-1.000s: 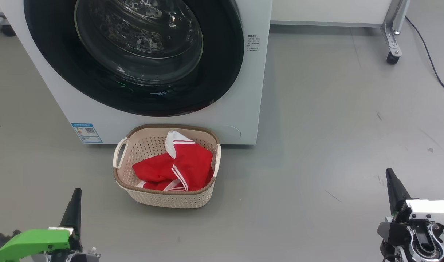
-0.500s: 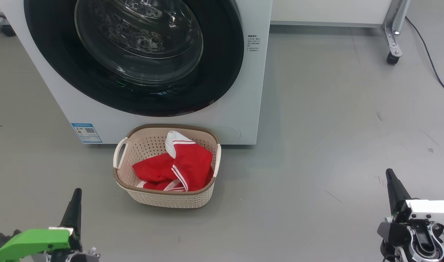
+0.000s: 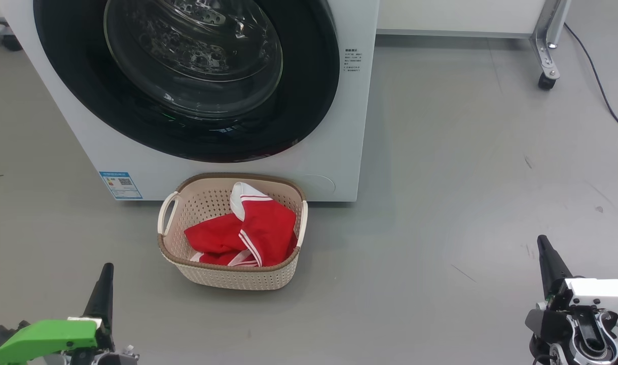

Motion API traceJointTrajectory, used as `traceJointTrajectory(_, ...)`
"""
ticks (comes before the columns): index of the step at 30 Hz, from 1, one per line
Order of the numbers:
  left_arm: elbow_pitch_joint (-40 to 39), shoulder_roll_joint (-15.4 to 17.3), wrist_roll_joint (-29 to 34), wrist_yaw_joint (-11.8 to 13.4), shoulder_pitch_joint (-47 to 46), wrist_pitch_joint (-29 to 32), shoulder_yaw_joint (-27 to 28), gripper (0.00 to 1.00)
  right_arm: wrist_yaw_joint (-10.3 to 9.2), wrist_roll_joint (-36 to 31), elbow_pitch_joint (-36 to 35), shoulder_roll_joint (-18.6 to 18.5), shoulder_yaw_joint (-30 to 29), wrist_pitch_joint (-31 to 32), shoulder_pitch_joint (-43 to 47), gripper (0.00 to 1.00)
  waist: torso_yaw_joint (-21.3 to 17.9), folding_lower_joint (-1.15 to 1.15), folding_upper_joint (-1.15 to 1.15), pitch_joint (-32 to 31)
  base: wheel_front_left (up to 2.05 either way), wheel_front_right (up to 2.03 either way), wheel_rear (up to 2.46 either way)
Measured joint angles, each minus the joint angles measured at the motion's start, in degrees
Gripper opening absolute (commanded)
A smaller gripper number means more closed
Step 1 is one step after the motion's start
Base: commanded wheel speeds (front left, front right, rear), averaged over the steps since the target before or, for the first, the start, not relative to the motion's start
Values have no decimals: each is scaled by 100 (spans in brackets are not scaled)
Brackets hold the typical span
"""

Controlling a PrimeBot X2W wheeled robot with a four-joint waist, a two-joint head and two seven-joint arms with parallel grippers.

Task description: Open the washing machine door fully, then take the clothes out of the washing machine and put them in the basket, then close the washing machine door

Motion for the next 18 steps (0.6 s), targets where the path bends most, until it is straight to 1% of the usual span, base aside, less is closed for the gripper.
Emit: traceJointTrajectory(18, 38, -1, 0, -1, -3, 5, 10, 0, 0, 0, 0, 0, -11, 21, -2, 0, 0, 0, 0, 0, 0, 0, 0)
